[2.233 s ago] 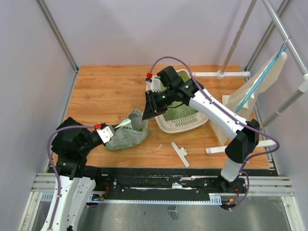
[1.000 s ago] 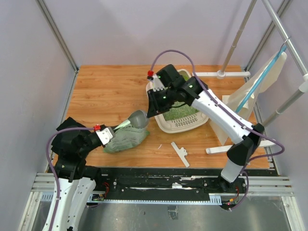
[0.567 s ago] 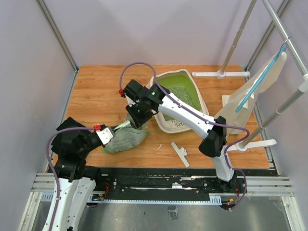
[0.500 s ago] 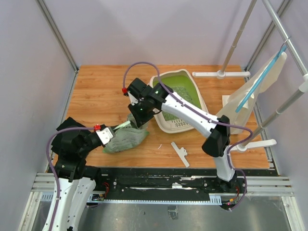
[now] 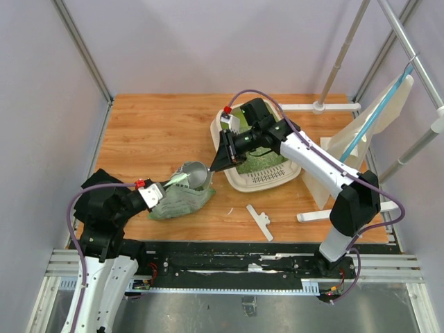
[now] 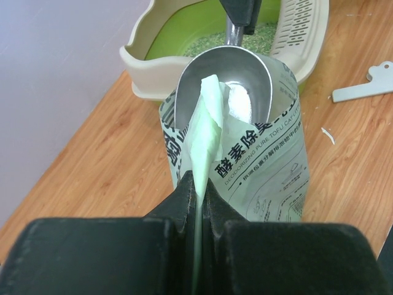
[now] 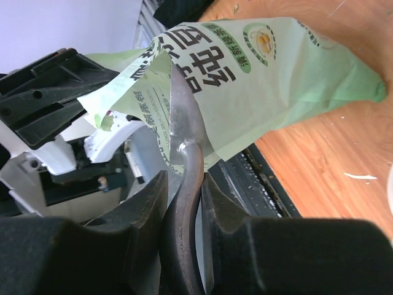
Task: Fill the litter box with clean litter
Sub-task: 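Scoop the cat litter from the cat litter bag.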
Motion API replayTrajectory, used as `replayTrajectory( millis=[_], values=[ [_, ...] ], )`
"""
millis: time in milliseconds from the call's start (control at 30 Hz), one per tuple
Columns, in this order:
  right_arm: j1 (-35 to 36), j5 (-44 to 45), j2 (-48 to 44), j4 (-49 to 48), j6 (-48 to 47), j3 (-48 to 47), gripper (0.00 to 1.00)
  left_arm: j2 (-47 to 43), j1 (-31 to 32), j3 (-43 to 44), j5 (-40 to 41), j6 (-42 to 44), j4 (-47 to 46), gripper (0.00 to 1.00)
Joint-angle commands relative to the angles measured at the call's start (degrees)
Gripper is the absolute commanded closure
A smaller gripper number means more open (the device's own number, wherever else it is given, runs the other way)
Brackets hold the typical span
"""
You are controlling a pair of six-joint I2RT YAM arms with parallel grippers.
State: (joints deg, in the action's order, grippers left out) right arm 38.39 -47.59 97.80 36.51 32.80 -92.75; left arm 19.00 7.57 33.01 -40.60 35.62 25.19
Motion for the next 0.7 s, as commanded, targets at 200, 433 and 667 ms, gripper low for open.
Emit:
replayTrajectory(
  millis=[200, 433, 667],
  values=[
    [-6.0, -10.2, -7.8, -21.4, 14.5, 11.2, 0.99, -2.3, 0.0, 1.9, -1.3, -0.1, -8.7, 0.99],
    [-8.3, -10.1, -11.1, -22.2, 15.5, 15.2, 0.99, -3.6, 0.0, 1.6, -0.2, -0.1, -8.7, 0.99],
    [-9.3, -8.1, -13.4, -20.1, 13.6, 17.0, 0.99, -3.7, 0.0, 1.6, 0.4, -0.2, -9.4, 0.99]
  ],
)
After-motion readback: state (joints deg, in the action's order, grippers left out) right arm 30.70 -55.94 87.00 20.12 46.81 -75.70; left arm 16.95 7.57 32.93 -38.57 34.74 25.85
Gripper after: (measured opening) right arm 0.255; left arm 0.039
